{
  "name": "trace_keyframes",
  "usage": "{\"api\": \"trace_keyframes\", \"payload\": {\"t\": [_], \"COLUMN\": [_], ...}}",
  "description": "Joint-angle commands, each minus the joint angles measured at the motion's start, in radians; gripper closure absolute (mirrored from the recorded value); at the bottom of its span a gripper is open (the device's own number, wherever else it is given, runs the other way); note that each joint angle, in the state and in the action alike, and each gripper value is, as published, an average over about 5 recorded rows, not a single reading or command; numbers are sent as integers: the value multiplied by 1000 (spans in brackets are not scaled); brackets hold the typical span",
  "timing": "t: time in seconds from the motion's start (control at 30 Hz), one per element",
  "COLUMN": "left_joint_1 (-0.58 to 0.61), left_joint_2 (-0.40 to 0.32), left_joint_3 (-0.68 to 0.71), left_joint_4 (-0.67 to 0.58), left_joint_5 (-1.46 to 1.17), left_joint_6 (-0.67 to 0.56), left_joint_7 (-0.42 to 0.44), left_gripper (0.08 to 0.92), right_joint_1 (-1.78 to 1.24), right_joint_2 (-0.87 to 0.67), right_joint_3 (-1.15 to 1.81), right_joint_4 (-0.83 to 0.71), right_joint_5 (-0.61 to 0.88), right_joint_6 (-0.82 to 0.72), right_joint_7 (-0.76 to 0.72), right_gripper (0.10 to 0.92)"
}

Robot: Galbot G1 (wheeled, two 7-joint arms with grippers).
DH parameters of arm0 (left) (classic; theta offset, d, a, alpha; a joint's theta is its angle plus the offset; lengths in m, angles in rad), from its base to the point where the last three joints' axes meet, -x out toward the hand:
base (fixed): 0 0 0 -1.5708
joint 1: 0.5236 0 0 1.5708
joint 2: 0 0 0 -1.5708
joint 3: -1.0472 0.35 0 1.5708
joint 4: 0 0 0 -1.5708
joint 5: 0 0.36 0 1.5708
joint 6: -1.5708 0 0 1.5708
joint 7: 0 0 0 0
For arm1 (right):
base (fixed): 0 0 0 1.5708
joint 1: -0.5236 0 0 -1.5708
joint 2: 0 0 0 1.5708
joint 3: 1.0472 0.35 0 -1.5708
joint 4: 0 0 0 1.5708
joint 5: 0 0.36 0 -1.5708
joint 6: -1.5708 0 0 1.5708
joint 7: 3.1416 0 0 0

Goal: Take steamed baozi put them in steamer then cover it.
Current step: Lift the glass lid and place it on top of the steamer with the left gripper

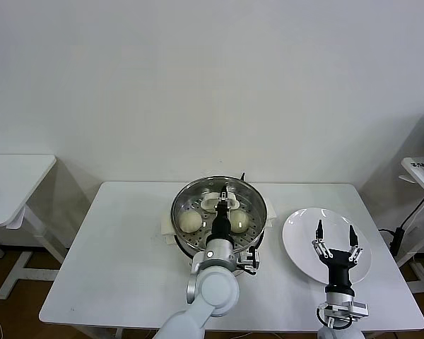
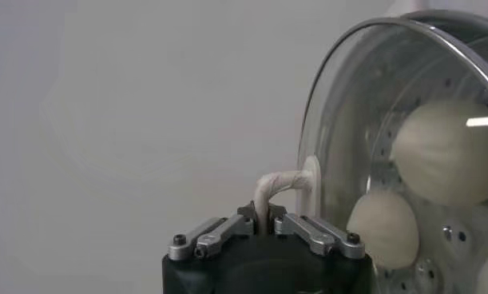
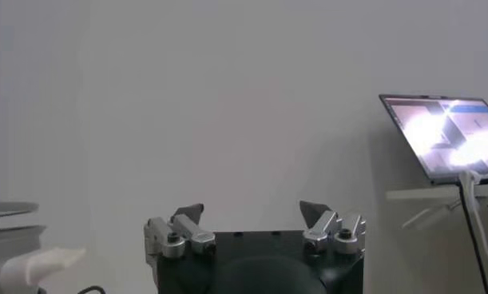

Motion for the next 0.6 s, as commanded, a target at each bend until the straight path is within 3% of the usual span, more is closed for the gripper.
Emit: {"api": "trace_keyframes", "payload": {"t": [0.03, 0.6], "left_joint_1": [3, -13], "left_joint_2": [-2, 6], "left_joint_3": [-4, -11], "left_joint_4": [12, 30], "left_joint_5": [6, -14], "left_joint_6": [-15, -29], "left_joint_7": [-5, -19], "left_gripper": [807, 807], "right_joint_1": [-2, -6], "right_joint_2": [0, 3], "right_joint_3": [0, -1], "right_joint_4": [0, 0], "right_joint_5": [-5, -16], "right_joint_6": [2, 9], "right_joint_7": [0, 1], "right_gripper": [203, 203]}}
